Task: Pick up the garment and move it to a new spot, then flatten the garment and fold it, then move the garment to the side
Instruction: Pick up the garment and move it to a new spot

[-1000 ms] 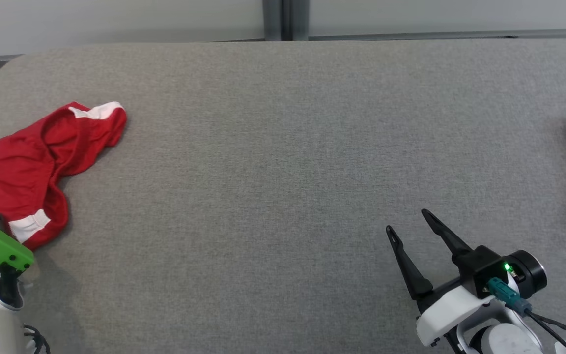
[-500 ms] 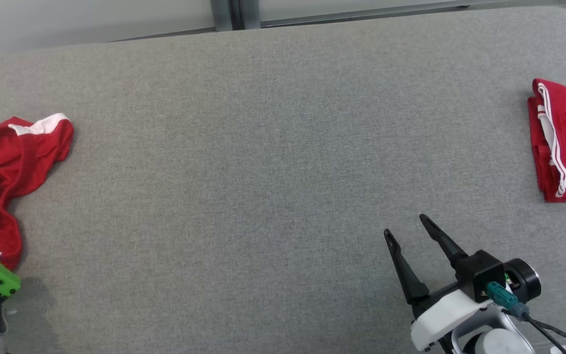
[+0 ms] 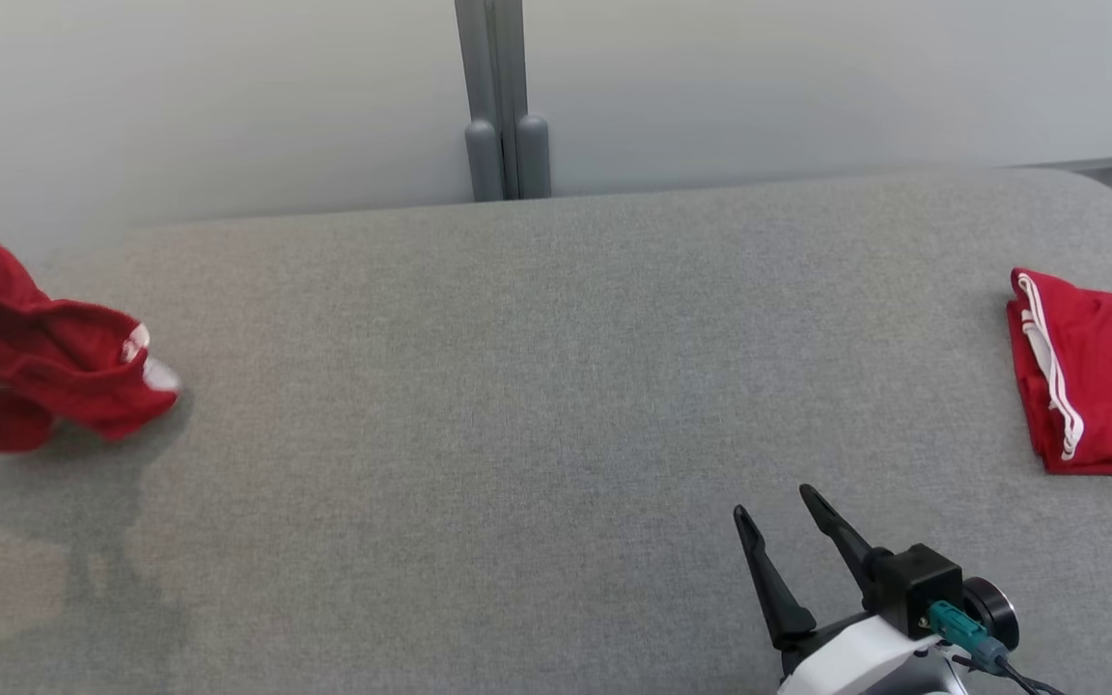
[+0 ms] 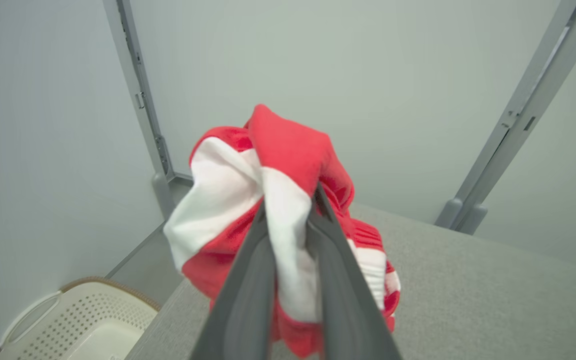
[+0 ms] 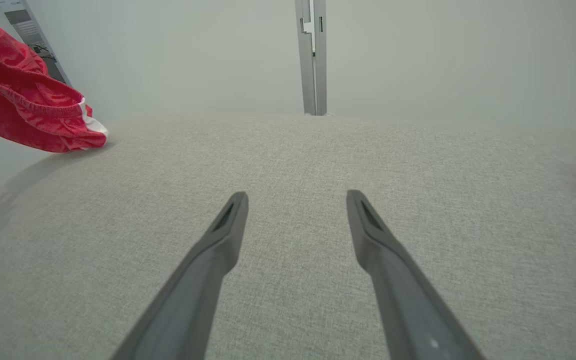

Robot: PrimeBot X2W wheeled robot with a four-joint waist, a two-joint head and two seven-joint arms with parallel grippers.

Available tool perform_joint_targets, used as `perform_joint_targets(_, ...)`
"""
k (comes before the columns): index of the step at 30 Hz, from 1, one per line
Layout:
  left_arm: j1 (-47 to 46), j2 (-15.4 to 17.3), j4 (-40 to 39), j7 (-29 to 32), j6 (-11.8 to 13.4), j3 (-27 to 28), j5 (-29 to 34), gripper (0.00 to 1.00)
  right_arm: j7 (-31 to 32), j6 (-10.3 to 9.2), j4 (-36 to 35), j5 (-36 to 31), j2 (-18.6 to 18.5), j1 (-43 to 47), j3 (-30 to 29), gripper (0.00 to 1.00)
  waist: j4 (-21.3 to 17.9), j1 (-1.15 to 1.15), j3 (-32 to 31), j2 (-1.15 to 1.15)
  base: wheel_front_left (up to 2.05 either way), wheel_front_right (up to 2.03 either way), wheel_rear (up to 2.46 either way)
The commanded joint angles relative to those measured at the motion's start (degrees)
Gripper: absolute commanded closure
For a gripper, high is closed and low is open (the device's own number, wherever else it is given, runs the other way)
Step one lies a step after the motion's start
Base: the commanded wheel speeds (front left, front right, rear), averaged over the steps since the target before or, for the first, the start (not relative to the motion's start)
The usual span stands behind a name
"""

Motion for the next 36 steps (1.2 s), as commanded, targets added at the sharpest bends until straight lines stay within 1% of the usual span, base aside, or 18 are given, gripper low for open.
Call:
perform_joint_targets(1,-0.7,-1.6,-3.4,0.8,-0.3,-1.8,-1.0,1.00,-0.7,-0.11,0.6,0.4,0.2,0.8,-0.3,0.00,-0.1,0.00,-4.8,0.00,0.00,0.00,0.00)
perform_joint_targets(5,0.2,-4.1,-15.1,3.4,-0.4,-6.0,-4.1,1.00,-1.5,-0.11,1.8,0.7,0.7,1.1,-0.4,0.00,-2.2,0.00,-5.6,0.00,0.00,0.00,0.00)
perform_joint_targets(10,2.9,-8.3,-27.5,6.3,-0.4,-10.3,-7.0,1.00,-2.1,-0.11,3.0,1.0,0.9,0.3,0.3,0.00,-6.4,0.00,-5.6,0.00,0.00,0.00,0.00)
perform_joint_targets(11,3.3,-9.1,-29.3,6.6,-0.4,-10.6,-7.6,1.00,-2.2,-0.10,3.1,1.0,0.9,0.0,0.5,0.00,-7.3,0.00,-5.6,0.00,0.00,0.00,0.00)
perform_joint_targets(14,5.1,-12.9,-34.3,6.6,0.4,-11.9,-9.4,1.00,-2.4,-0.11,3.5,0.9,1.0,-0.6,0.1,0.00,-10.2,0.00,-5.0,0.00,0.00,0.00,0.00)
perform_joint_targets(18,7.4,-17.0,-37.0,6.6,0.7,-14.6,-10.4,1.00,-2.6,-0.10,3.7,0.5,1.1,-1.3,0.1,0.00,-14.0,0.00,-4.0,0.00,0.00,0.00,0.00)
perform_joint_targets(22,9.4,-19.6,-36.2,6.4,0.5,-18.0,-11.3,1.00,-2.7,-0.10,3.7,0.1,1.1,-1.6,-0.3,0.00,-17.4,0.00,-2.8,0.00,0.00,0.00,0.00)
perform_joint_targets(25,10.6,-20.5,-33.9,5.5,0.7,-20.0,-11.7,1.00,-2.7,-0.10,3.5,0.1,1.1,-2.4,0.0,0.00,-19.7,0.00,-1.5,0.00,0.00,0.00,0.00)
perform_joint_targets(28,11.6,-20.9,-29.1,4.0,1.2,-22.2,-10.2,1.00,-2.9,-0.10,3.4,0.3,1.1,-2.7,0.5,0.00,-21.8,0.00,0.1,0.00,0.00,0.00,0.00)
perform_joint_targets(34,12.3,-19.7,-16.1,-1.2,3.2,-22.5,-7.2,1.00,-3.0,-0.10,3.5,1.4,1.2,-3.7,0.6,0.00,-24.7,0.00,2.7,0.00,0.00,0.00,0.00)
perform_joint_targets(35,12.1,-19.4,-14.3,-2.0,3.4,-22.7,-6.5,0.98,-3.0,-0.10,3.5,1.4,1.2,-3.8,0.4,0.00,-24.8,0.00,2.9,0.00,0.00,0.00,0.00)
perform_joint_targets(36,11.9,-19.2,-12.3,-3.2,3.7,-22.9,-5.8,0.56,-3.0,-0.10,3.5,1.4,1.1,-3.7,0.2,0.00,-24.8,0.00,3.1,0.00,0.00,0.00,0.00)
